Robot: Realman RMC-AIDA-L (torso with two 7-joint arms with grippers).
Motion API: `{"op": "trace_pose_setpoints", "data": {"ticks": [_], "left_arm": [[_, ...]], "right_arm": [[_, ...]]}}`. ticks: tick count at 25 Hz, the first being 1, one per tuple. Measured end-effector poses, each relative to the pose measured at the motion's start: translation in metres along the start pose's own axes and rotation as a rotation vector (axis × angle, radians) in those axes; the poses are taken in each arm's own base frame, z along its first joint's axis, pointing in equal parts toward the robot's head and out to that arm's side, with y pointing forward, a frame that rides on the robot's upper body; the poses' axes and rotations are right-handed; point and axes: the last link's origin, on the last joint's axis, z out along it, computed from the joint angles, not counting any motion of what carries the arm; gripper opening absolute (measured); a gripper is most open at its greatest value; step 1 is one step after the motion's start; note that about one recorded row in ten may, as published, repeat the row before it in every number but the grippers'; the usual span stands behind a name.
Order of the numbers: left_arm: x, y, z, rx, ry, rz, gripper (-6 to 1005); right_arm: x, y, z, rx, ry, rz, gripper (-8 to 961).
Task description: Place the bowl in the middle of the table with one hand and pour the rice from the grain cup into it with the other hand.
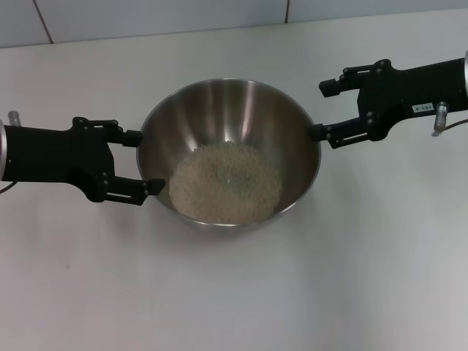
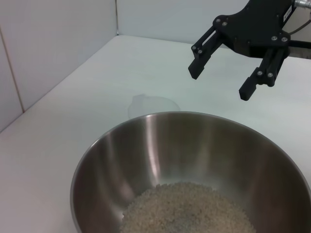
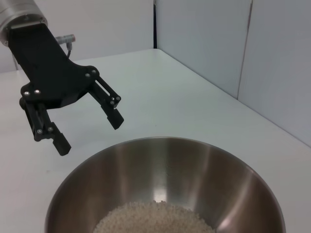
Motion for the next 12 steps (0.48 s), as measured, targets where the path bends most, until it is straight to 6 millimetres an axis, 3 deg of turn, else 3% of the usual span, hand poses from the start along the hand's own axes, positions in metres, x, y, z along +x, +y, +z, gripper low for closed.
{"op": "trace_pose_setpoints", "data": {"ticks": [12], "left_arm": [[0.0008, 0.0004, 0.001, -0.004, -0.002, 0.004, 864]], "right_arm": [[0.0011, -0.0009, 0.0002, 0.009, 0.002, 0.032, 810]]}}
